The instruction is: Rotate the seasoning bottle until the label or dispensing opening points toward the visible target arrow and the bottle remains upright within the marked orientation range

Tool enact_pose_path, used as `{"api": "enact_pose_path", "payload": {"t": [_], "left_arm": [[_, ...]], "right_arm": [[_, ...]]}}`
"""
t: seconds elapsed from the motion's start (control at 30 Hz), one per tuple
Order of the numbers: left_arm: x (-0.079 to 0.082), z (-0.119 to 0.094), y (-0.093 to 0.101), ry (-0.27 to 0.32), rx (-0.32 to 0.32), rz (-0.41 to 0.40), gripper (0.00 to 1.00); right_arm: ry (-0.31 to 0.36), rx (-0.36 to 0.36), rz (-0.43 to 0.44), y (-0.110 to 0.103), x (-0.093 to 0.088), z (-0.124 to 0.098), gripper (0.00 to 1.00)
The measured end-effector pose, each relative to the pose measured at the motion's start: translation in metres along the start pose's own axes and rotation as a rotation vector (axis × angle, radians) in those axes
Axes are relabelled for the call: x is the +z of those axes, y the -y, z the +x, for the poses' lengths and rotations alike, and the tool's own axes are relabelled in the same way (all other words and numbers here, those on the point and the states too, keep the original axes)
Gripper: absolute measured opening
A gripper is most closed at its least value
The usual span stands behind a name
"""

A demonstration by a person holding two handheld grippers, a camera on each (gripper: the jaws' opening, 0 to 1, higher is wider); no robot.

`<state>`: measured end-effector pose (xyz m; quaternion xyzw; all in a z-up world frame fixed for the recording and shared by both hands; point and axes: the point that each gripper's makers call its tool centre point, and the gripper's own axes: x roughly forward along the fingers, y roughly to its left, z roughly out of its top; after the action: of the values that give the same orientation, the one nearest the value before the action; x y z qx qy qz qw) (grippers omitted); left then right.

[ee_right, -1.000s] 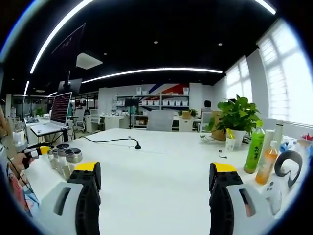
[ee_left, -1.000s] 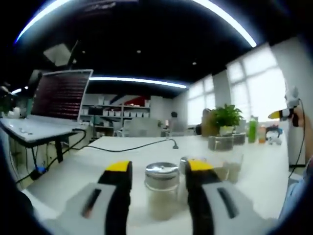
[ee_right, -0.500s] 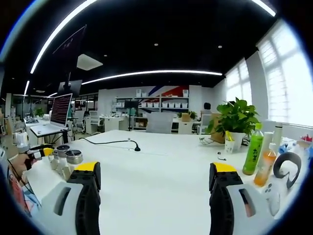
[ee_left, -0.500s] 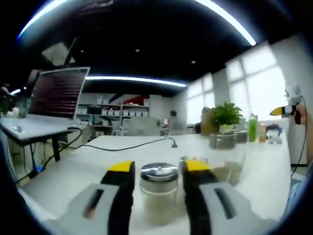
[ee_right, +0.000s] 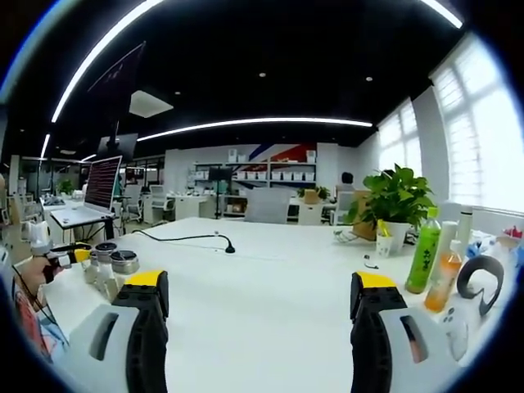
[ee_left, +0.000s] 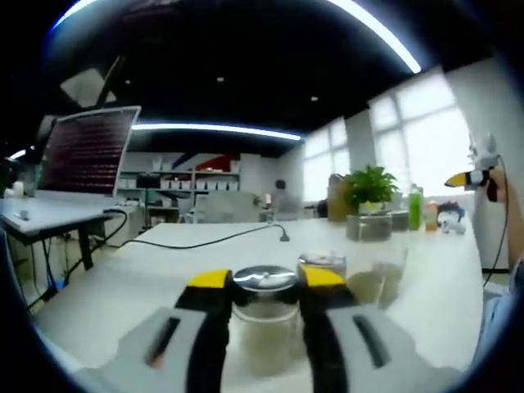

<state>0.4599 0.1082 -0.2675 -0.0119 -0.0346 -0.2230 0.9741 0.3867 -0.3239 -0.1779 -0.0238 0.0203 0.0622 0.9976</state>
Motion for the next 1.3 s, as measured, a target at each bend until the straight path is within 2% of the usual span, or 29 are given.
{"api": "enact_pose_path", "payload": {"t": [0.37, 0.57, 1.0, 1.3], "left_arm": [[-0.0004, 0.0014, -0.0018, 0.010, -0.059, -0.014, 0.33], [-0.0011, 0.0016, -0.0020, 0.029, -0.133, -0.015, 0.33], [-0.0003, 0.0010, -0.0014, 0.015, -0.209, -0.021, 0.33], [-0.0009, 0.0021, -0.0006, -0.001, -0.323, -0.028, 0.33]], "right_arm": [[0.011, -0.024, 0.008, 0.0048, 0.0019, -0.0002, 0.96], [0.003, -0.024, 0.009, 0.0037, 0.0004, -0.0004, 0.97], [0.005, -0.017, -0.004, -0.0006, 0.0009, -0.0010, 0.97], [0.000, -0.009, -0.007, -0.0017, 0.0005, -0.0015, 0.97]]}}
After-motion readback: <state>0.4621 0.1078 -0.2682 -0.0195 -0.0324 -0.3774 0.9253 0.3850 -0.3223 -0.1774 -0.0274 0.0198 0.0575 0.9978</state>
